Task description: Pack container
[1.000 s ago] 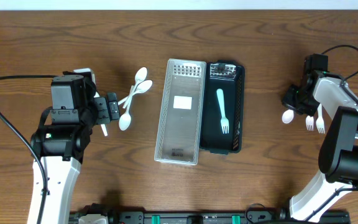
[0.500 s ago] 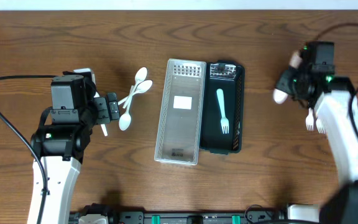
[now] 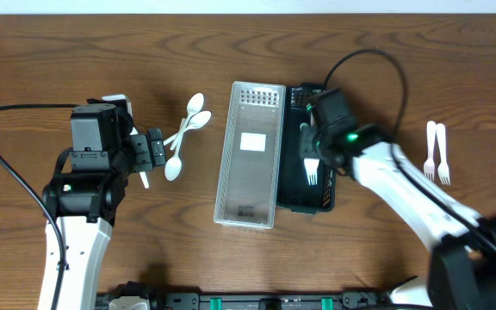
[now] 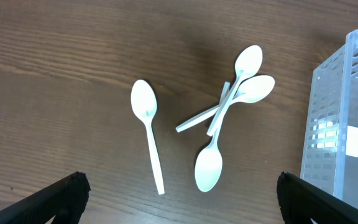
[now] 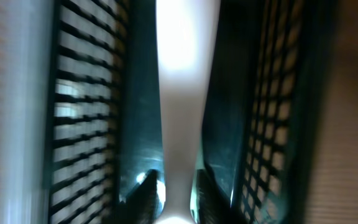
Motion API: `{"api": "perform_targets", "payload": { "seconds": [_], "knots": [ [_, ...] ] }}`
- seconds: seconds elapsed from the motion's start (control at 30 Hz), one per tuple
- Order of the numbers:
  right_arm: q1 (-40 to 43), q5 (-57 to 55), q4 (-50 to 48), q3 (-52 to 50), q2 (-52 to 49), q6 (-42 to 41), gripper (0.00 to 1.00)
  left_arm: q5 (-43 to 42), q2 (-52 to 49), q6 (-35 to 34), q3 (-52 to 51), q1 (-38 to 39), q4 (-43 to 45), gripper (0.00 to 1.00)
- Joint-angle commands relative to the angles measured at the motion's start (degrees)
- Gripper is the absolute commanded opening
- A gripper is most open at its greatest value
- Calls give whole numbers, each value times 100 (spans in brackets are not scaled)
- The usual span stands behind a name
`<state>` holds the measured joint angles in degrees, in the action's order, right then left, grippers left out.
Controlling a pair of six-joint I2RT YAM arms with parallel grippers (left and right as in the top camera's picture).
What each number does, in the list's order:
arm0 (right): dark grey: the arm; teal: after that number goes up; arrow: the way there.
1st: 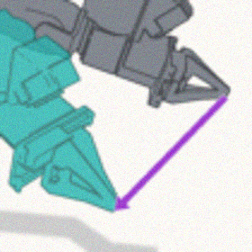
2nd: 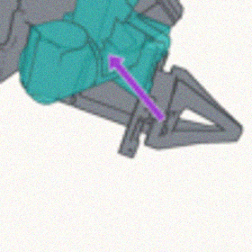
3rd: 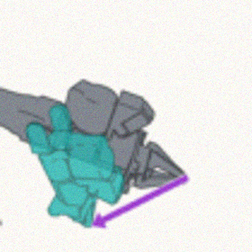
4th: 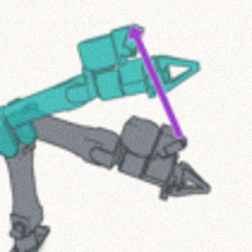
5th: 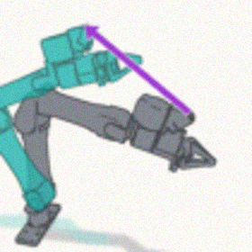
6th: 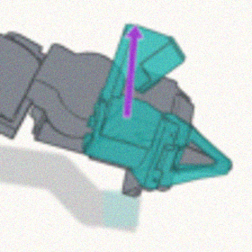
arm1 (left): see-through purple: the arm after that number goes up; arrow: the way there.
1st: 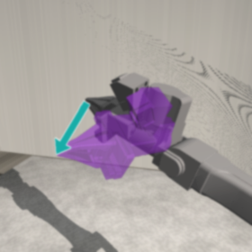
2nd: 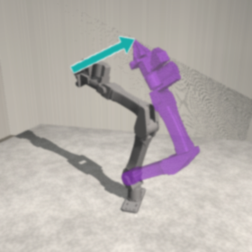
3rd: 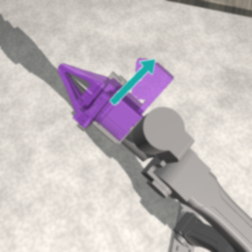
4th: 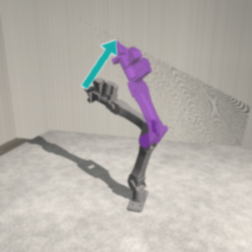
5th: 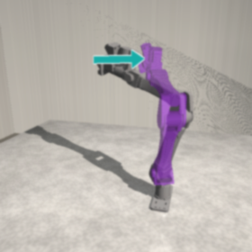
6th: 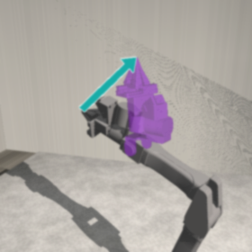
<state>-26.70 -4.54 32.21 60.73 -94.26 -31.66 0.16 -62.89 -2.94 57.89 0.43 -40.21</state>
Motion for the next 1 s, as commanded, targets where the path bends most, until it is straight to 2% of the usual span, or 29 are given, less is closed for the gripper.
{"api": "perform_targets", "payload": {
  "seconds": [0.0,0.1,0.2,0.33,0.43,0.63,0.8,0.97],
  "knots": [
    [-92,-214,-131,39,-50,-31,48,-17,2,35,107,-26,-11,98],
    [26,-411,-90,177,186,199,75,-17,2,35,107,-26,-11,98],
    [367,-839,-76,245,588,199,86,-17,2,35,105,-26,-11,98],
    [1274,-1226,-33,245,1134,575,94,-17,2,35,105,-26,-11,98],
    [2205,-1217,4,240,1178,1091,96,-17,2,35,107,-26,-11,98],
    [3751,-817,76,210,660,1456,93,-17,2,35,107,-26,-11,98],
    [4393,-116,-17,210,149,2221,94,-17,2,35,107,-26,-11,98],
    [4640,527,-52,210,-291,2406,85,-17,2,35,107,-26,-11,98]
  ]
}}
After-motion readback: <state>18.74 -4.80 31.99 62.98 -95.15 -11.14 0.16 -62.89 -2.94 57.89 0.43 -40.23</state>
